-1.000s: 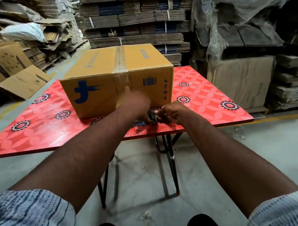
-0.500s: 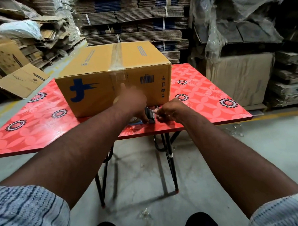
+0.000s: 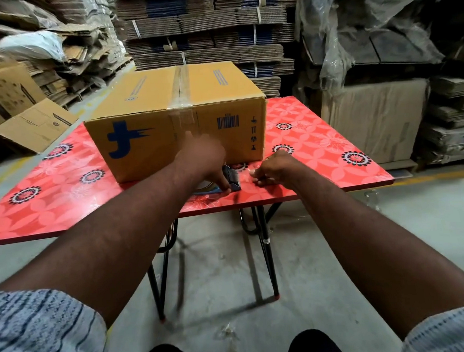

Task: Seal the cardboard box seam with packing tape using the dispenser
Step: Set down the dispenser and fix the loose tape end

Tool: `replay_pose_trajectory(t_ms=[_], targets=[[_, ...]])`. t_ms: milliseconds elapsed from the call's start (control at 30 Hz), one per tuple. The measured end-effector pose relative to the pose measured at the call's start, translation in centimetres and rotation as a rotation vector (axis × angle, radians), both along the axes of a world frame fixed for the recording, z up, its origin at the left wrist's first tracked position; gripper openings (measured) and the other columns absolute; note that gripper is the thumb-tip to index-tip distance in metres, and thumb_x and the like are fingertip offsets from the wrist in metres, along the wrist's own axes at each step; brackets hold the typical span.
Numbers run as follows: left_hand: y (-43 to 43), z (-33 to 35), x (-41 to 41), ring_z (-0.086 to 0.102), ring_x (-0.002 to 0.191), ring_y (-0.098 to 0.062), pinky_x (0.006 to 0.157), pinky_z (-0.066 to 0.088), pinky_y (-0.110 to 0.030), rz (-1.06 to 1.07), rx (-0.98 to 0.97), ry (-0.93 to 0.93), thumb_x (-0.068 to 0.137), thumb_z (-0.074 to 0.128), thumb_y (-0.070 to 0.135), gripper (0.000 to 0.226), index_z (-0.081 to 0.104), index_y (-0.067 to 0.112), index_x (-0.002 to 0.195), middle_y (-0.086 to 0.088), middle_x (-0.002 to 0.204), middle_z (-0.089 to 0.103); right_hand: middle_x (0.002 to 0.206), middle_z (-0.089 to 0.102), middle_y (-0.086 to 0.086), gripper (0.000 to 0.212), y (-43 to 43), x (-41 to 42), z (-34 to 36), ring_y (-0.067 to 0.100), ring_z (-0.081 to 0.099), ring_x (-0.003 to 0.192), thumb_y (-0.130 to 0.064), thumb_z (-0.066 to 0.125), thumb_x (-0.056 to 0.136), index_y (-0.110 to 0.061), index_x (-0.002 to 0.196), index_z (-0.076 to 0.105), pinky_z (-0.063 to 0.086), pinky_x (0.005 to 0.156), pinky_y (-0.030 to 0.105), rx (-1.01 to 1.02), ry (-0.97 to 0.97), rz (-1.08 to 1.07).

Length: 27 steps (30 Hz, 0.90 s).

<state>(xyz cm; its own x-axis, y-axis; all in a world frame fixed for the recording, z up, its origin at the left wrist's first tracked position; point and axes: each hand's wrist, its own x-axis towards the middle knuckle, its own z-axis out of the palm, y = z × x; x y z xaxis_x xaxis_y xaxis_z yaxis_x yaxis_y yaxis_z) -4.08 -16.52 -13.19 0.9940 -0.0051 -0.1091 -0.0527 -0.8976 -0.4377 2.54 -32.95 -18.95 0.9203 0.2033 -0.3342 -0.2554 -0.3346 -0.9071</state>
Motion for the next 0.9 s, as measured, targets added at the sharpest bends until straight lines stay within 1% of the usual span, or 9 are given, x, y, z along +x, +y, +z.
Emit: replay_pose_trajectory(t_ms=[133, 233, 300, 367, 467, 567, 633, 800, 900], targets=[[0.5, -0.5, -0.3, 0.039, 0.133, -0.026, 0.107, 0.031, -0.059, -0.083, -0.122, -0.092, 0.067, 0.061, 0.082, 0.091, 0.049, 0.031, 0.141, -0.004, 0.140, 0.048, 0.078, 0.067, 0.021, 0.025, -0.1, -0.1, 0.2, 0.022, 0.067, 0.059, 0.013, 0.065, 0.085, 0.016, 0.109, 0.059, 0.060, 0.054, 0.028, 0.056, 0.022, -0.001], [1.9, -0.6, -0.9, 0.042, 0.132, -0.026, 0.108, 0.028, -0.057, -0.020, -0.413, -0.202, 0.080, 0.056, 0.074, 0.068, 0.055, 0.032, 0.133, -0.004, 0.137, 0.052, 0.079, 0.067, 0.023, 0.013, -0.4, -0.1, 0.1, 0.023, 0.068, 0.064, 0.014, 0.064, 0.085, 0.016, 0.098, 0.063, 0.061, 0.058, 0.027, 0.139, 0.075, -0.011], [3.4, -1.4, -1.1, 0.049, 0.123, -0.027, 0.105, 0.036, -0.054, 0.020, -0.641, -0.306, 0.085, 0.054, 0.070, 0.055, 0.061, 0.032, 0.125, -0.004, 0.125, 0.057, 0.083, 0.069, 0.023, 0.003, -0.5, -0.1, 0.0, 0.024, 0.069, 0.068, 0.013, 0.062, 0.086, 0.013, 0.088, 0.065, 0.061, 0.057, 0.025, 0.171, 0.105, -0.008], [4.3, -2.4, -1.4, 0.053, 0.114, -0.026, 0.098, 0.045, -0.053, 0.013, -0.789, -0.382, 0.083, 0.054, 0.068, 0.051, 0.063, 0.033, 0.120, -0.003, 0.117, 0.058, 0.087, 0.070, 0.023, 0.005, -0.5, -0.1, -0.2, 0.023, 0.070, 0.071, 0.012, 0.059, 0.089, 0.012, 0.088, 0.064, 0.060, 0.053, 0.022, 0.199, 0.135, -0.010], [4.7, -3.0, -1.7, 0.053, 0.110, -0.023, 0.092, 0.048, -0.046, -0.015, -0.864, -0.423, 0.085, 0.063, 0.059, 0.044, 0.064, 0.030, 0.119, -0.001, 0.116, 0.059, 0.097, 0.070, 0.023, 0.010, -0.7, -0.2, -0.2, 0.024, 0.071, 0.075, 0.013, 0.059, 0.089, 0.012, 0.098, 0.062, 0.057, 0.048, 0.021, 0.231, 0.169, -0.046], [5.0, -3.1, -2.0, 0.057, 0.103, -0.019, 0.073, 0.045, -0.026, -0.047, -0.992, -0.482, 0.087, 0.069, 0.048, 0.037, 0.066, 0.026, 0.117, 0.001, 0.112, 0.059, 0.092, 0.069, 0.022, 0.009, -0.8, -0.1, -0.2, 0.025, 0.071, 0.073, 0.014, 0.058, 0.089, 0.013, 0.098, 0.060, 0.056, 0.046, 0.021, 0.261, 0.193, -0.064], [5.2, -3.4, -2.2, 0.057, 0.100, -0.017, 0.068, 0.041, -0.019, -0.069, -1.024, -0.509, 0.087, 0.070, 0.044, 0.035, 0.067, 0.024, 0.116, 0.004, 0.110, 0.058, 0.088, 0.069, 0.021, 0.013, -0.7, -0.1, -0.3, 0.024, 0.071, 0.069, 0.014, 0.059, 0.089, 0.015, 0.102, 0.062, 0.055, 0.044, 0.020, 0.243, 0.203, -0.061], [5.4, -3.8, -2.3, 0.060, 0.099, -0.016, 0.069, 0.045, -0.018, -0.081, -1.114, -0.558, 0.088, 0.071, 0.040, 0.033, 0.068, 0.022, 0.116, 0.001, 0.112, 0.061, 0.081, 0.067, 0.019, 0.007, -0.8, -0.2, -0.1, 0.021, 0.070, 0.056, 0.014, 0.057, 0.090, 0.015, 0.094, 0.063, 0.055, 0.042, 0.020, 0.231, 0.204, -0.060], [5.7, -4.1, -2.5, 0.062, 0.102, -0.019, 0.075, 0.056, -0.027, -0.063, -1.219, -0.585, 0.088, 0.072, 0.038, 0.031, 0.069, 0.022, 0.114, -0.002, 0.115, 0.063, 0.078, 0.066, 0.018, 0.007, -1.0, -0.2, -0.1, 0.021, 0.069, 0.059, 0.013, 0.057, 0.091, 0.013, 0.085, 0.062, 0.056, 0.043, 0.020, 0.214, 0.197, -0.059]])
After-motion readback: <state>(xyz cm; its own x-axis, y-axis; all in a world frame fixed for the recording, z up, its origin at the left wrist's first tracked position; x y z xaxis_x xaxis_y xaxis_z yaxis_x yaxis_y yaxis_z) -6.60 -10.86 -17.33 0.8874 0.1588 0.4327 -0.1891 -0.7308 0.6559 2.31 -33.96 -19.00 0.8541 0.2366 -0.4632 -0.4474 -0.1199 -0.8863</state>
